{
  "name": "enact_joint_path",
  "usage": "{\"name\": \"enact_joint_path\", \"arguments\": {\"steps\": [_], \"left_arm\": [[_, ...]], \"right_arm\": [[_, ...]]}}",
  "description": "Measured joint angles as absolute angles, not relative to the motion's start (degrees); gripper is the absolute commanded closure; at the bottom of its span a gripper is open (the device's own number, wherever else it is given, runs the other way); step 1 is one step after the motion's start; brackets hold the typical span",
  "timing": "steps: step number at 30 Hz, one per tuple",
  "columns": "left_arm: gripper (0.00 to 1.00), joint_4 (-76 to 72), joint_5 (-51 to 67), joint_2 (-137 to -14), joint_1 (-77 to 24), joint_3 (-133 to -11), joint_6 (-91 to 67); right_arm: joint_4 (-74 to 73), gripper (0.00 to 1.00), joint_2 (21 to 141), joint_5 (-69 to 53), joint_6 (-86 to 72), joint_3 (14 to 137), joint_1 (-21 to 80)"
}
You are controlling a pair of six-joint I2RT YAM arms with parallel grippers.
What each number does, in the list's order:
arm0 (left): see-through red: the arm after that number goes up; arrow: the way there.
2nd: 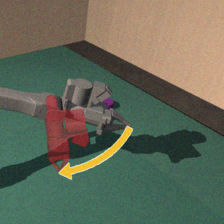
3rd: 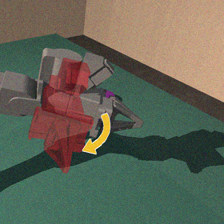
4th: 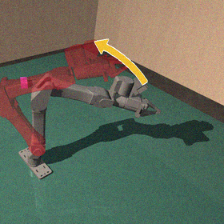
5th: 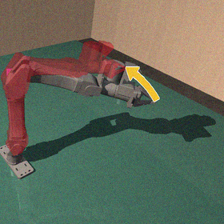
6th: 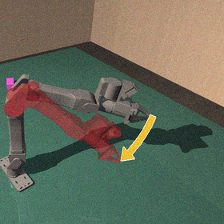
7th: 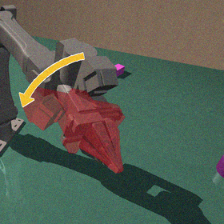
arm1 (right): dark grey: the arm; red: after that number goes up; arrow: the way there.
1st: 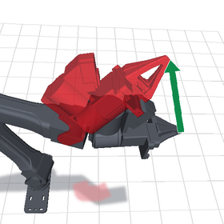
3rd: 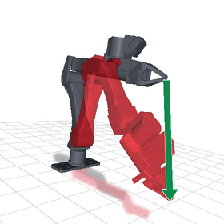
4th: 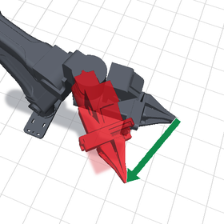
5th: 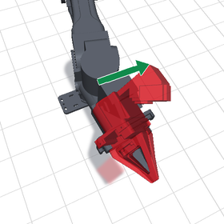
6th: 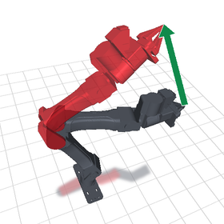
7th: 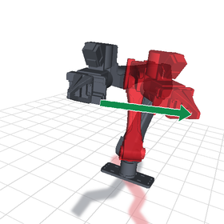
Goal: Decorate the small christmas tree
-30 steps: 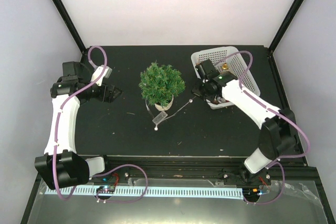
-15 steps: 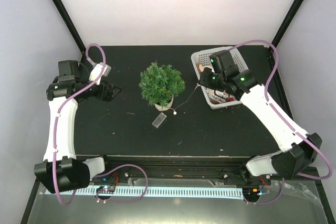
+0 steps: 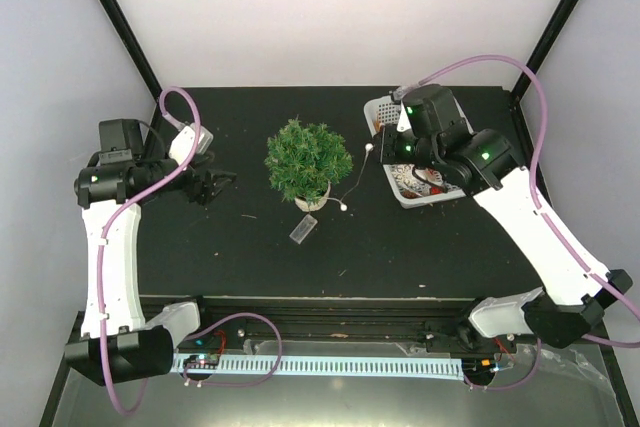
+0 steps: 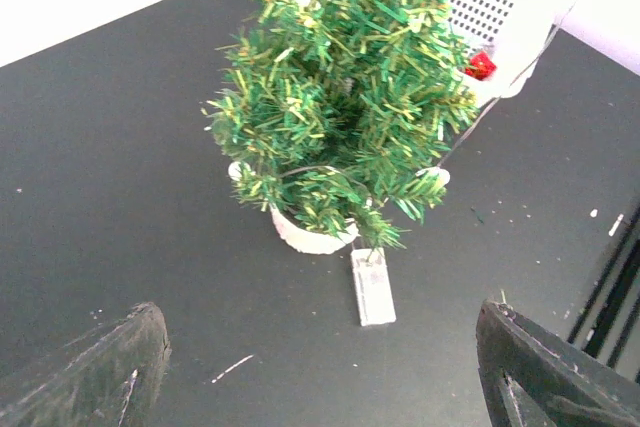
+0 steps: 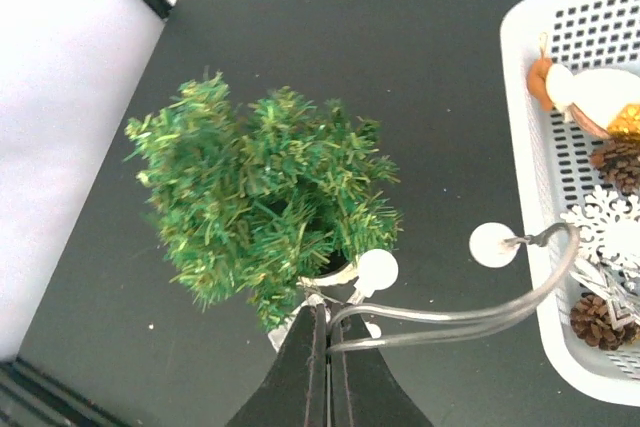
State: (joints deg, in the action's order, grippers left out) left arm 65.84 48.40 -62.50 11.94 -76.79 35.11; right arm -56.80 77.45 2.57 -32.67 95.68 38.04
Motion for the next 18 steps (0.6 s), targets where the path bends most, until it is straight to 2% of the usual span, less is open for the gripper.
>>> {"name": "enact_joint_path", "arguments": {"steps": [8, 18], "left_arm": [[0.15, 70.3, 51.2, -61.9, 11.9, -76.8, 38.6], [0.15, 73.2, 53.3, -62.1, 11.9, -76.8, 41.8]], "right_arm": [[-63.4, 0.99, 76.7, 2.6, -27.5, 100.3, 43.9], [-70.1, 0.99, 78.2, -1.2, -21.7, 111.8, 51.4]]}}
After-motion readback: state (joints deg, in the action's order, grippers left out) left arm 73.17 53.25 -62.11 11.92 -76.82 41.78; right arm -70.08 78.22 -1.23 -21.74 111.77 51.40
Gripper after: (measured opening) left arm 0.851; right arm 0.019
